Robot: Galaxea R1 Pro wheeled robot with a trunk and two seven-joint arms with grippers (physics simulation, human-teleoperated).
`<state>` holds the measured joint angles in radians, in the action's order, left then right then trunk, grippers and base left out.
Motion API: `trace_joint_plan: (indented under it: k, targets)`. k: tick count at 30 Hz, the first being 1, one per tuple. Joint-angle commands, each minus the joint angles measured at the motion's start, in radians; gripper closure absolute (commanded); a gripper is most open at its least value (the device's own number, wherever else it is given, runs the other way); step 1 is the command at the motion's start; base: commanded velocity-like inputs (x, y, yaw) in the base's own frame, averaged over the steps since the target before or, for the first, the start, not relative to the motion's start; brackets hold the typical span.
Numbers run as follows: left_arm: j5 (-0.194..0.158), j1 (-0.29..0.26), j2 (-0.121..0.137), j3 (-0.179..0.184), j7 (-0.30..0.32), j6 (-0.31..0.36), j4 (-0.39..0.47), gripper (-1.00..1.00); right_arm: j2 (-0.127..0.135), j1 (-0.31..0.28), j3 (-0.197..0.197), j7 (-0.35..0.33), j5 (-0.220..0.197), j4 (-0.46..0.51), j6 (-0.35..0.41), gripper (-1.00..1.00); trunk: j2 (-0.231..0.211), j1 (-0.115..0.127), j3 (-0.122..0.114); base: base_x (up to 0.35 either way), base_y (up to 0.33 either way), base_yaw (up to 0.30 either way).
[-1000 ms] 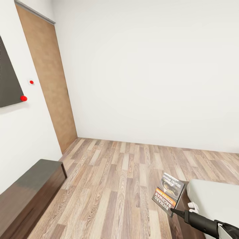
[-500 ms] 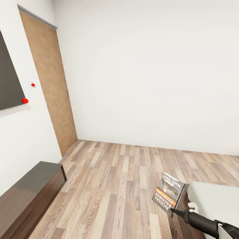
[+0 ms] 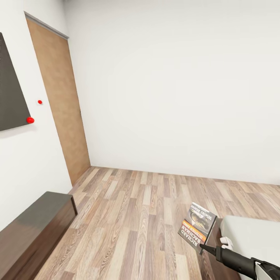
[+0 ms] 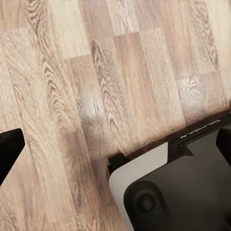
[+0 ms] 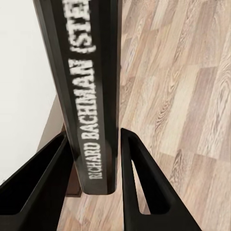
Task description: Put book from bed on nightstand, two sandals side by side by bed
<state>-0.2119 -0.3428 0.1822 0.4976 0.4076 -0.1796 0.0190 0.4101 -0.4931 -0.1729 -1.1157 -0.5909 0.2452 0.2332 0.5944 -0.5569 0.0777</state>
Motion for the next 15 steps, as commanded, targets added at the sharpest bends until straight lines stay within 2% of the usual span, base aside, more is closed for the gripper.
trace_joint_plan:
  k: [1,15]
  targets:
    - [-0.009,-0.001,0.000,0.009,0.003,-0.003,-0.001,-1.00,0.001,-0.001,-0.007,-0.001,-0.010,0.000,0.009,1.00,0.002,0.000,0.000,0.000,0.000,0.000]
    - [-0.009,-0.001,0.000,0.009,0.003,-0.003,-0.001,-1.00,0.000,-0.001,-0.007,-0.001,-0.010,0.000,0.009,1.00,0.002,0.000,-0.018,0.000,0.000,0.000]
